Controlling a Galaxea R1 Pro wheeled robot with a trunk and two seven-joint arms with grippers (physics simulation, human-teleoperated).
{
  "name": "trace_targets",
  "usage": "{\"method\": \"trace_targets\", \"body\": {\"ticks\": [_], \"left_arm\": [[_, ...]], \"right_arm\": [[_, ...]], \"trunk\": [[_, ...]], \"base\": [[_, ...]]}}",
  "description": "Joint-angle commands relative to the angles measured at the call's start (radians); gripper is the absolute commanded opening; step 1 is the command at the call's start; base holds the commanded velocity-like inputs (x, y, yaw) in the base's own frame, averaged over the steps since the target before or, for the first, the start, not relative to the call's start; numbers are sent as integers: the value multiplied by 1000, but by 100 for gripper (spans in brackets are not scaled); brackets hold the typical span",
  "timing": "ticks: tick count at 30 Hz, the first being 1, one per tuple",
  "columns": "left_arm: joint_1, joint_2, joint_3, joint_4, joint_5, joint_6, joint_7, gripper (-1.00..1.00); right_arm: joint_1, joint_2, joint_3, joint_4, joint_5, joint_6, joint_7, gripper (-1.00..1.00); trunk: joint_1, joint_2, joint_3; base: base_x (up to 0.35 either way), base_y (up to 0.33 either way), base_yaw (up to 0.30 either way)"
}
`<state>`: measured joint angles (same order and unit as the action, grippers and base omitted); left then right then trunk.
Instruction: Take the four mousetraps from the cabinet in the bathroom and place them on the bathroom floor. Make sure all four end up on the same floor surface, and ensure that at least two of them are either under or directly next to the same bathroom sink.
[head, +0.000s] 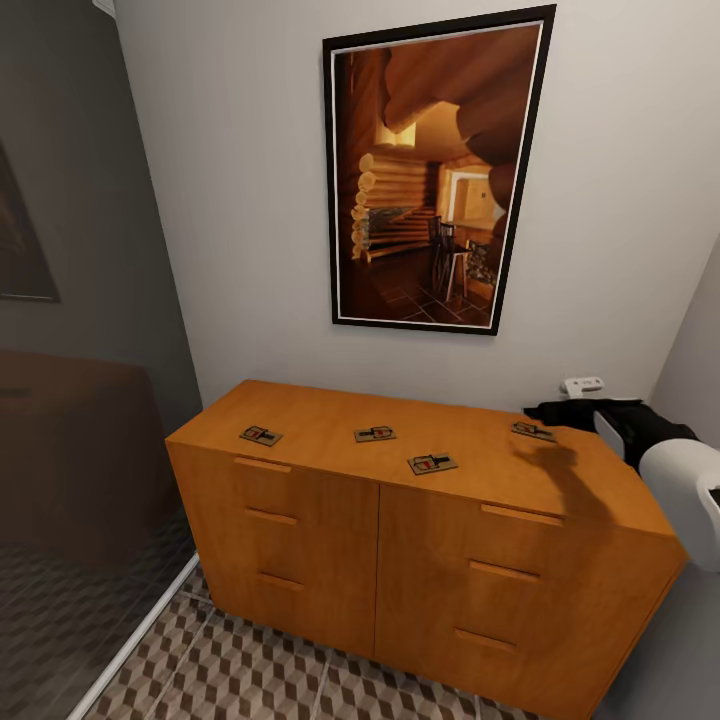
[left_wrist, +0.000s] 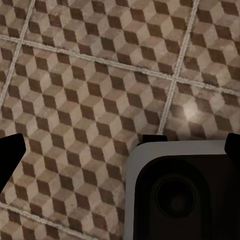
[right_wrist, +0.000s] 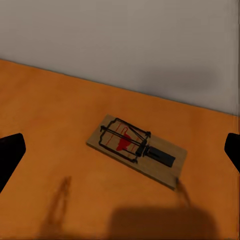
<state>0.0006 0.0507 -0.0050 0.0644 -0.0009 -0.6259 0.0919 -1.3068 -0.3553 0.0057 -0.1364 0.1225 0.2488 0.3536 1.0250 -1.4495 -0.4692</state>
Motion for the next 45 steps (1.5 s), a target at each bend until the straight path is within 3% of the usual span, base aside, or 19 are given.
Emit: {"method": "trace_targets", "body": {"ticks": [1,29,45], "left_arm": [[-1,0,-1,2,-1,-5,3,100],[-1,0,-1,2,-1,-3,3,100],[-1,0,-1,2,0,-3,3,100]], "right_arm": [[0,-4,0,-2,9,2,11,100],[0,-58,-1,-2,9,-32,107,100],[0,-63,-1,-2,9,-33,142,100]], "trunk": [[0,-1,-1],[0,-1,-1],[0,-1,-1]], "base": [[0,0,0],[0,0,0],[0,0,0]]}}
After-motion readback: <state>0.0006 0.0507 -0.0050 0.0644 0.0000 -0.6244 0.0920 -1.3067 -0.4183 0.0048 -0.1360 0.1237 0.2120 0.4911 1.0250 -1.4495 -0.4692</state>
